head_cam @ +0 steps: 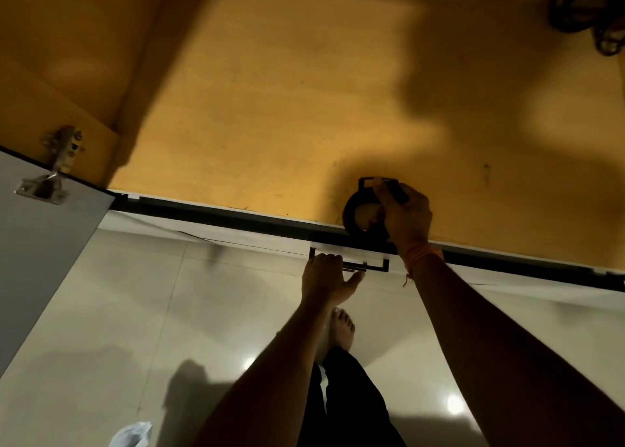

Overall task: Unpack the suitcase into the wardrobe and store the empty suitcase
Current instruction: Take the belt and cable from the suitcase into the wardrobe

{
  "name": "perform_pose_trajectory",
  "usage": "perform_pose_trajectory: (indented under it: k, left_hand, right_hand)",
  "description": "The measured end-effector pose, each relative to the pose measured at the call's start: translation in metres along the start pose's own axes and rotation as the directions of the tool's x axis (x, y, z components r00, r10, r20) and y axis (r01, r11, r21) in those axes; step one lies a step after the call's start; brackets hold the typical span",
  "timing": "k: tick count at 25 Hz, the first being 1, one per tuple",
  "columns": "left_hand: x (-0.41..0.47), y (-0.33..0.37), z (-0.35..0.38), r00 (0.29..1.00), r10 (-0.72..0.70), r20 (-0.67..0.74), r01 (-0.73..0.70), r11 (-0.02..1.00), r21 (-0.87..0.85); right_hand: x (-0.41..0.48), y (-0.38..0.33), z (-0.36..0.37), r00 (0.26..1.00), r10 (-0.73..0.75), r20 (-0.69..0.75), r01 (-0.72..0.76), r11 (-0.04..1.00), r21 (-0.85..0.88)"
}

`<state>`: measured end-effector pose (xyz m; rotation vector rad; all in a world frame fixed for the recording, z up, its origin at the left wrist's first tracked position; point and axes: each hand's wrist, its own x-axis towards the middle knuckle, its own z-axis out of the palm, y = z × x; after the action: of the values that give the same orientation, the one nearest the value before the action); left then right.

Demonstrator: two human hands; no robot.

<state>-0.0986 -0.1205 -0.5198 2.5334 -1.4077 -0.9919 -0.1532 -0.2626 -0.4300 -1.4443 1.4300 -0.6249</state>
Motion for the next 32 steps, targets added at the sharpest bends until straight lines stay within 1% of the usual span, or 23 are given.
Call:
perform_pose_trajectory:
  k: [10, 16, 18, 19, 21, 22, 24, 26, 27, 29, 31, 32]
  left_hand:
    - [-0.018, -0.002, 0.006, 0.998, -0.063, 0.029, 0.066, 0.990, -0.126]
    - [-0.036, -0.001, 0.014, 0.994, -0.094, 0.051, 0.098, 0.992, -0.080]
    - [-0.054, 0.000, 0.015, 0.987, -0.123, 0.103, 0.135, 0.984, -0.115]
    - [-0.064, -0.002, 0.020, 0.978, -0.152, 0.146, 0.176, 0.970, -0.170]
    - [-0.081, -0.008, 0.034, 0.940, -0.230, 0.251, 0.299, 0.910, -0.287]
    - [-0.089, -0.009, 0.038, 0.915, -0.281, 0.289, 0.366, 0.881, -0.301]
    - [-0.101, -0.014, 0.051, 0.844, -0.381, 0.377, 0.483, 0.846, -0.225]
    - [-0.104, -0.021, 0.061, 0.777, -0.416, 0.472, 0.551, 0.813, -0.190]
    - [-0.111, -0.020, 0.057, 0.771, -0.402, 0.493, 0.548, 0.814, -0.193]
    - [-0.117, -0.018, 0.050, 0.799, -0.352, 0.488, 0.510, 0.826, -0.239]
    - [-0.123, -0.009, 0.030, 0.829, -0.253, 0.499, 0.425, 0.865, -0.268]
    - [-0.126, -0.004, 0.015, 0.824, -0.197, 0.532, 0.374, 0.893, -0.249]
  right_hand:
    - [0.000, -0.003, 0.001, 0.999, 0.024, 0.022, -0.025, 0.999, 0.046]
    - [-0.001, -0.002, 0.000, 1.000, -0.004, 0.022, 0.003, 1.000, 0.031]
    - [0.001, 0.002, 0.000, 1.000, -0.010, 0.022, 0.010, 1.000, -0.001]
    - [0.000, 0.004, 0.001, 1.000, -0.017, 0.025, 0.017, 1.000, -0.007]
    - [0.003, 0.005, 0.001, 0.999, -0.022, 0.027, 0.021, 1.000, 0.010]
    - [0.004, 0.005, 0.001, 0.999, -0.024, 0.026, 0.024, 1.000, 0.005]
    - [0.001, 0.006, 0.001, 0.999, -0.043, 0.016, 0.044, 0.999, -0.017]
    - [0.004, 0.006, 0.004, 0.999, -0.028, 0.025, 0.028, 1.000, 0.007]
    - [0.003, 0.004, 0.004, 0.999, -0.015, 0.035, 0.014, 1.000, 0.018]
    - [-0.001, 0.001, 0.000, 0.997, 0.000, 0.079, -0.003, 0.999, 0.034]
    - [-0.015, 0.004, -0.012, 0.985, -0.025, 0.173, -0.003, 0.988, 0.157]
    - [-0.027, 0.011, -0.020, 0.977, -0.042, 0.209, -0.009, 0.971, 0.240]
